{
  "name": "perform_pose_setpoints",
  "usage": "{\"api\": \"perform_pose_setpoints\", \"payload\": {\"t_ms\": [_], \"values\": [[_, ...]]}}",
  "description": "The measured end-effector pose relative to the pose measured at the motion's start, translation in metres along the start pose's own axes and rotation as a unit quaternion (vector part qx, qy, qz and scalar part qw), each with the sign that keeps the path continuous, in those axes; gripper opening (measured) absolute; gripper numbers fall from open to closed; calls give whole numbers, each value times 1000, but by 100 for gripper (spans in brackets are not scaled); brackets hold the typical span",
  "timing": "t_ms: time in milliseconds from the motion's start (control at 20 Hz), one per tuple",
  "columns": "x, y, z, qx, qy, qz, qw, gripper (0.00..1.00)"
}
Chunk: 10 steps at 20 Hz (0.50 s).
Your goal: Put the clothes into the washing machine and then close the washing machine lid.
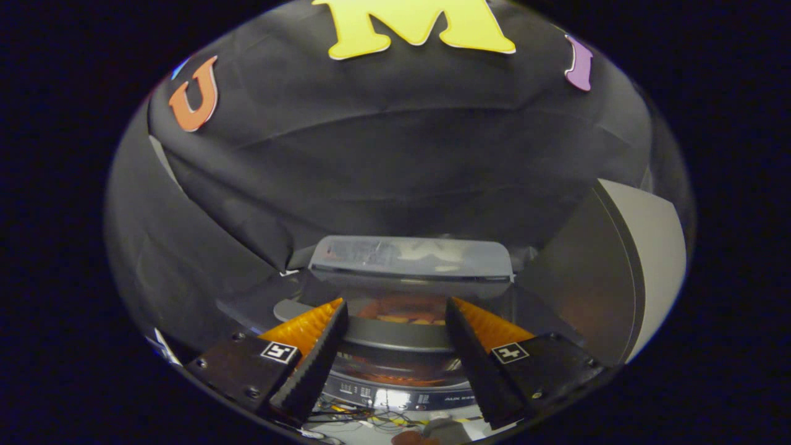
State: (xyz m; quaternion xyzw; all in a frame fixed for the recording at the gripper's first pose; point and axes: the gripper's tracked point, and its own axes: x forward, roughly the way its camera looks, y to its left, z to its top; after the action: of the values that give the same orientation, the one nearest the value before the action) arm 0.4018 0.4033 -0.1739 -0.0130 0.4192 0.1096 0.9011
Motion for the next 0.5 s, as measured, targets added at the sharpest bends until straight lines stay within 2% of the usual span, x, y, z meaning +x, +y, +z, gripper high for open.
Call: {"api": "perform_pose_setpoints", "payload": {"t_ms": [500], "values": [[-72, -1, -18, -2, -45, -11, 999, 98]]}}
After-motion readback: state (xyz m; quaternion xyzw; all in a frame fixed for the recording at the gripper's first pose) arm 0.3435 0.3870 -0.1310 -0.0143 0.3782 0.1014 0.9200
